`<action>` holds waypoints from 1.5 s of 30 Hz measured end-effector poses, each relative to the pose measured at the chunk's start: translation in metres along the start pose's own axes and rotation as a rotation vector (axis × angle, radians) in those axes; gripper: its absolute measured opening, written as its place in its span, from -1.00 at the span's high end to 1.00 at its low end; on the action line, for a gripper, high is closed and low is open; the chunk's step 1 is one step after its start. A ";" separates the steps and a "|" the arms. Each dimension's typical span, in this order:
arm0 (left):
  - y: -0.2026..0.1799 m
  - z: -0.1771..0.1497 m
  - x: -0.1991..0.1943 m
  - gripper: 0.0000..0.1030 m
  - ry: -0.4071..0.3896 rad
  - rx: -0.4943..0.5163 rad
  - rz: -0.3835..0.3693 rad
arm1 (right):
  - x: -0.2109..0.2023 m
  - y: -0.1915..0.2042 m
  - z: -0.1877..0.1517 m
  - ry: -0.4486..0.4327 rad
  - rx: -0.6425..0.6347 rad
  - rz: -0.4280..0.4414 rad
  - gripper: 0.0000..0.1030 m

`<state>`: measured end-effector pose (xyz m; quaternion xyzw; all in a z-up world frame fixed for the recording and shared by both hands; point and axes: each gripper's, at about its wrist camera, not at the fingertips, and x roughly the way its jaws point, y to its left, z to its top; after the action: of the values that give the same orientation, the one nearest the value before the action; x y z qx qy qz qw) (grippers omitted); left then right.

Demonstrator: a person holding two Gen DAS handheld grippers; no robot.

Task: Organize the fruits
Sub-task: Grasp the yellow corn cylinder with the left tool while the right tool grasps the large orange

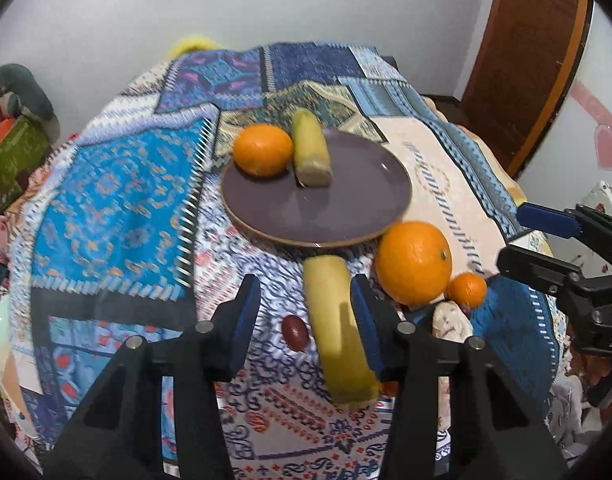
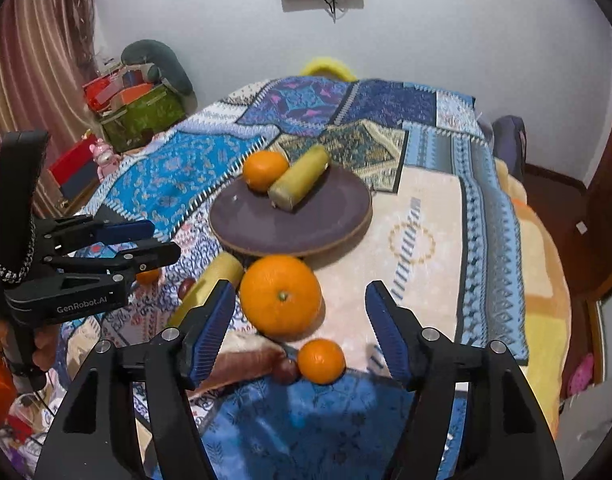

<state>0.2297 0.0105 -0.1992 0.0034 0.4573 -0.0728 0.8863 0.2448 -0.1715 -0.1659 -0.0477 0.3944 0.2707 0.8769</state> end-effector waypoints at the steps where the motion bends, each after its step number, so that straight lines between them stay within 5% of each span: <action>1: -0.002 -0.001 0.004 0.09 0.008 0.005 -0.005 | 0.003 -0.001 -0.002 0.007 0.009 0.005 -0.25; 19: 0.008 -0.007 0.036 0.09 0.055 -0.026 -0.062 | 0.070 0.007 -0.009 0.135 0.025 0.126 -0.30; 37: -0.003 0.003 0.070 0.22 0.132 -0.067 -0.082 | 0.040 -0.023 -0.013 0.071 0.075 0.071 -0.24; 45: -0.011 0.003 0.029 0.25 0.051 -0.031 -0.068 | 0.031 -0.026 -0.012 0.050 0.096 0.074 -0.24</action>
<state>0.2467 -0.0038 -0.2204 -0.0240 0.4804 -0.0955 0.8715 0.2669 -0.1838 -0.2001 0.0022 0.4304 0.2825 0.8573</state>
